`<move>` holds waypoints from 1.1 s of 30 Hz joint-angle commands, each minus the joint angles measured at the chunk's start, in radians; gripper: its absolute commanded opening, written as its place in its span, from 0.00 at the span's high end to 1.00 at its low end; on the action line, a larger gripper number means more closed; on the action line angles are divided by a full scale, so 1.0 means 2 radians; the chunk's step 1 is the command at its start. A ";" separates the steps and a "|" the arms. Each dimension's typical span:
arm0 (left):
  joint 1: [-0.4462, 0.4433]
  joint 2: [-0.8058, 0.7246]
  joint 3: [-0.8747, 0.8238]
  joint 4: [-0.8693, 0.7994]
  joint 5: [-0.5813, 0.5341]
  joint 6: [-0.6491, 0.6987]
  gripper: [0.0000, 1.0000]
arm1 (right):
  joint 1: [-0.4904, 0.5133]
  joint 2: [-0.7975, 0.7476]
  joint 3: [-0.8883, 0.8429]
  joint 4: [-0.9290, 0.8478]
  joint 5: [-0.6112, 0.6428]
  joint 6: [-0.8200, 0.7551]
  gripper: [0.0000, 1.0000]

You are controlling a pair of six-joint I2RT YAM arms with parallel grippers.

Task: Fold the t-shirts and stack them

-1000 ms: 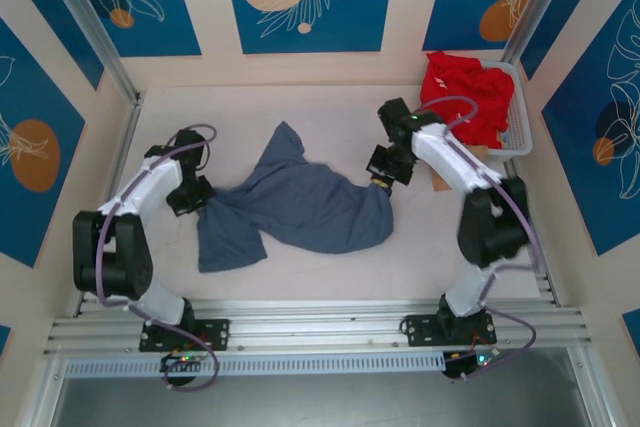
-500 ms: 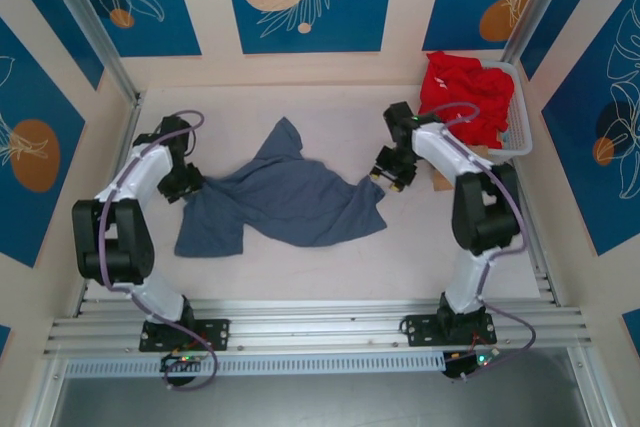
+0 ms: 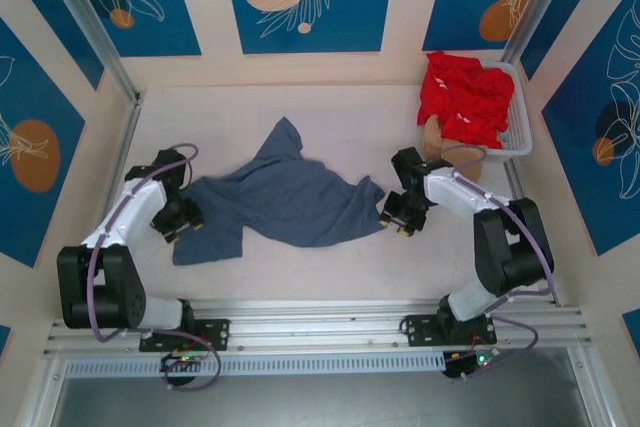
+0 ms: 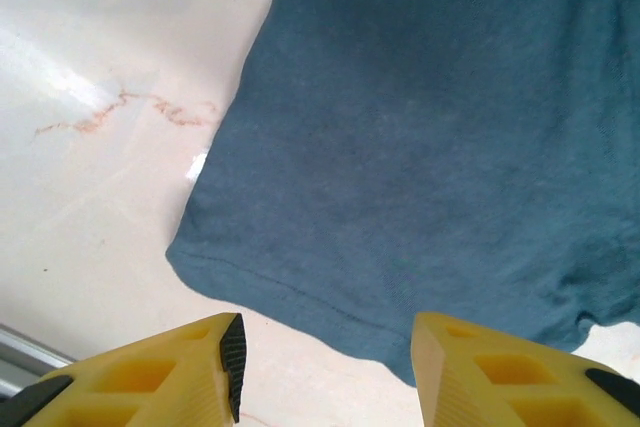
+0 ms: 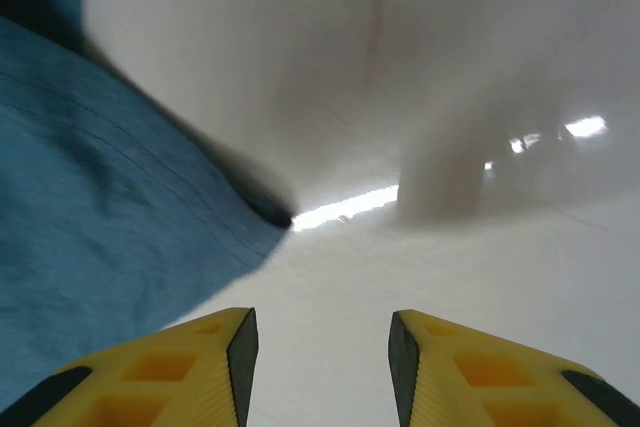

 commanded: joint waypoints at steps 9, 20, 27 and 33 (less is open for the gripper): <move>0.044 0.007 -0.017 -0.029 -0.021 -0.007 0.38 | 0.023 0.076 0.045 -0.001 0.012 -0.009 0.64; 0.096 0.063 -0.020 0.006 0.028 0.015 0.34 | 0.018 0.078 0.053 -0.026 0.048 -0.004 0.98; 0.096 0.097 -0.027 0.007 0.012 0.006 0.36 | 0.011 0.061 0.051 -0.028 0.051 0.000 1.00; 0.094 0.115 -0.050 0.048 0.039 -0.022 0.41 | 0.007 0.060 0.057 -0.032 0.048 -0.003 1.00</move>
